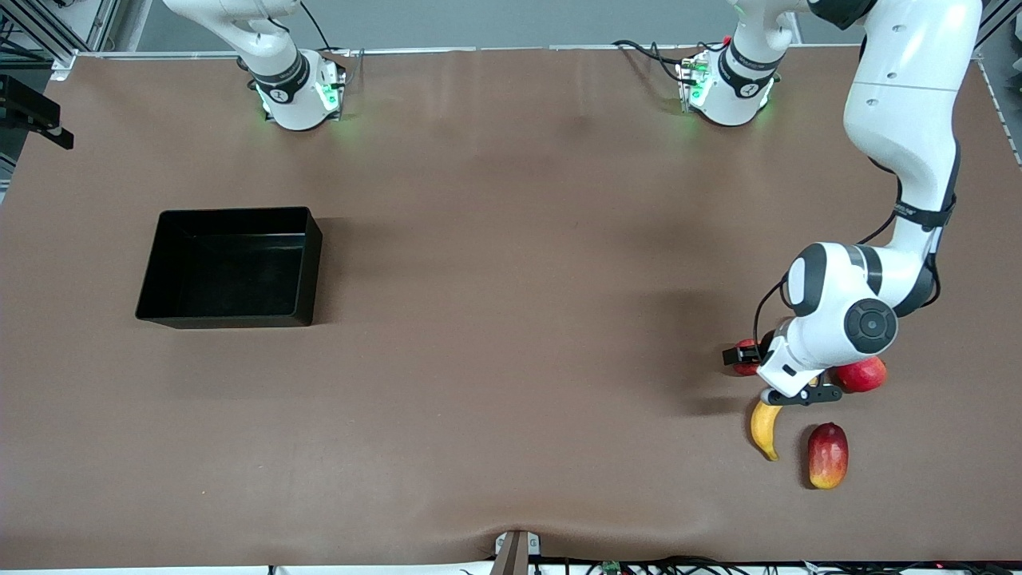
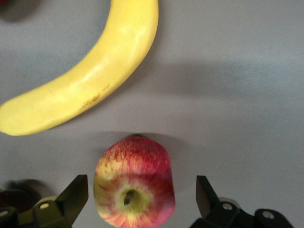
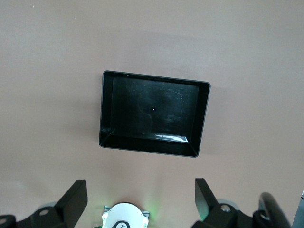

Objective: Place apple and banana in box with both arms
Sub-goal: 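Close the left gripper around the red-yellow apple and lift it, then reach the right gripper to the side wall of the black box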

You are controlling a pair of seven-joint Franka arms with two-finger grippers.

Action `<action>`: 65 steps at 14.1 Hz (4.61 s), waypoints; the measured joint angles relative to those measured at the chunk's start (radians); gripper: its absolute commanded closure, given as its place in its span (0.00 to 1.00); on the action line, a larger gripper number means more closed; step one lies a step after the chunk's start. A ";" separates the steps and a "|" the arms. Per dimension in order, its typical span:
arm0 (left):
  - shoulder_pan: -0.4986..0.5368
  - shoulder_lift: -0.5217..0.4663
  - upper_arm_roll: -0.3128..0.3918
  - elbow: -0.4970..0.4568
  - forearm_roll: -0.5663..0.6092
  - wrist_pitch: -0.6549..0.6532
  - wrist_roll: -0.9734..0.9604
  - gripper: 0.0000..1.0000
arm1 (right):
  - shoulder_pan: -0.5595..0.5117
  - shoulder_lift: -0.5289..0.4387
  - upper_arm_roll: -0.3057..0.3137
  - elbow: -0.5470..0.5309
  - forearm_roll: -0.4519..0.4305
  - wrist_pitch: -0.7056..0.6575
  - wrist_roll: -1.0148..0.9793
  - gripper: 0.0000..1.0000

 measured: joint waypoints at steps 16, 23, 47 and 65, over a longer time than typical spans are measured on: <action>-0.065 -0.202 -0.010 0.012 0.000 -0.197 -0.080 1.00 | 0.000 0.011 -0.004 -0.003 0.000 0.000 0.000 0.00; -0.167 -0.265 -0.014 0.020 0.000 -0.219 -0.227 1.00 | -0.013 0.190 -0.006 -0.007 -0.001 0.029 0.000 0.00; -0.161 -0.286 0.003 0.052 0.000 -0.258 -0.243 1.00 | -0.166 0.397 -0.005 -0.208 -0.040 0.205 -0.205 0.00; -0.153 -0.295 0.004 0.078 0.000 -0.349 -0.243 1.00 | -0.351 0.299 -0.009 -0.838 -0.055 1.082 -0.316 1.00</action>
